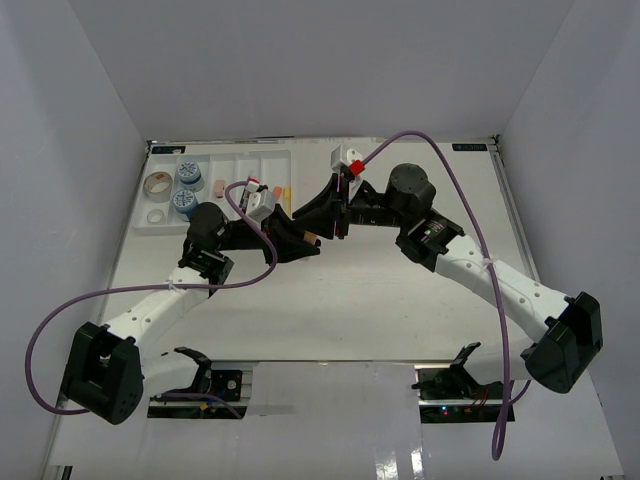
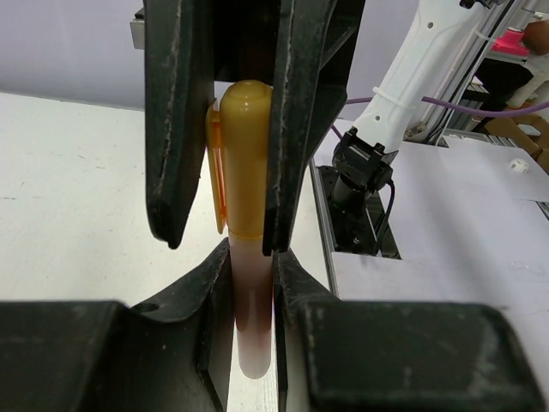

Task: Sort the stationery into containers
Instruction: Close the pen cap on the pen.

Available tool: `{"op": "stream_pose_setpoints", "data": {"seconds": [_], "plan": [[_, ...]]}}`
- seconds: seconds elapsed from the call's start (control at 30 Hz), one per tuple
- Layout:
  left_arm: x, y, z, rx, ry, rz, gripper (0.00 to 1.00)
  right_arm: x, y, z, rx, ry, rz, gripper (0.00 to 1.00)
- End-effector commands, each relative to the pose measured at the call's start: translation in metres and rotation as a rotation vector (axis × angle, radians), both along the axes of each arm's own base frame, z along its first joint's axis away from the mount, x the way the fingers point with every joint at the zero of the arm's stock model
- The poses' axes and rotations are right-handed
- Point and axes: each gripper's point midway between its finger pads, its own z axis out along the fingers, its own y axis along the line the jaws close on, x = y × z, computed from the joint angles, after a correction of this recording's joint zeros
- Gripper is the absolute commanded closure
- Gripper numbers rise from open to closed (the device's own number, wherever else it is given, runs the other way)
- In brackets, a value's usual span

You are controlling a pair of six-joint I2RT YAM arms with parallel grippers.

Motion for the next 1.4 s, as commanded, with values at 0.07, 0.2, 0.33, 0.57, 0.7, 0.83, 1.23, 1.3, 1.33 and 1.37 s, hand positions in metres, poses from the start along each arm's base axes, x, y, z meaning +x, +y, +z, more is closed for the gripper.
{"op": "stream_pose_setpoints", "data": {"seconds": [0.07,0.2,0.33,0.57,0.7,0.83,1.23,1.3,1.33,1.37], "plan": [[-0.01,0.003,0.011,-0.022,-0.057,-0.019,1.0,-0.006,0.004,0.015,0.04,-0.031,0.029,0.92],[-0.014,0.004,0.018,-0.034,-0.075,-0.031,1.0,-0.008,0.006,0.002,0.015,-0.012,0.04,0.92],[-0.018,0.005,0.029,-0.046,-0.102,-0.042,1.0,-0.01,0.005,-0.014,-0.025,0.016,0.046,0.92],[-0.018,0.006,0.046,-0.041,-0.156,-0.053,1.0,-0.016,-0.001,-0.046,-0.104,0.077,0.05,0.92],[-0.019,0.006,0.056,-0.048,-0.186,-0.065,1.0,-0.016,-0.004,-0.062,-0.151,0.097,0.045,0.92],[-0.015,0.006,0.062,-0.062,-0.206,-0.045,1.0,-0.02,-0.007,-0.071,-0.175,0.124,0.05,0.92],[-0.007,0.004,0.096,-0.136,-0.293,-0.016,1.0,-0.021,-0.005,-0.098,-0.243,0.216,0.06,0.92],[-0.007,0.003,0.099,-0.14,-0.298,-0.02,1.0,-0.022,-0.005,-0.102,-0.257,0.228,0.061,0.92],[-0.006,0.003,0.101,-0.143,-0.304,-0.018,1.0,-0.022,-0.005,-0.104,-0.262,0.233,0.06,0.92],[-0.006,0.003,0.102,-0.144,-0.305,-0.017,1.0,-0.021,-0.005,-0.105,-0.266,0.234,0.059,0.92]]}}
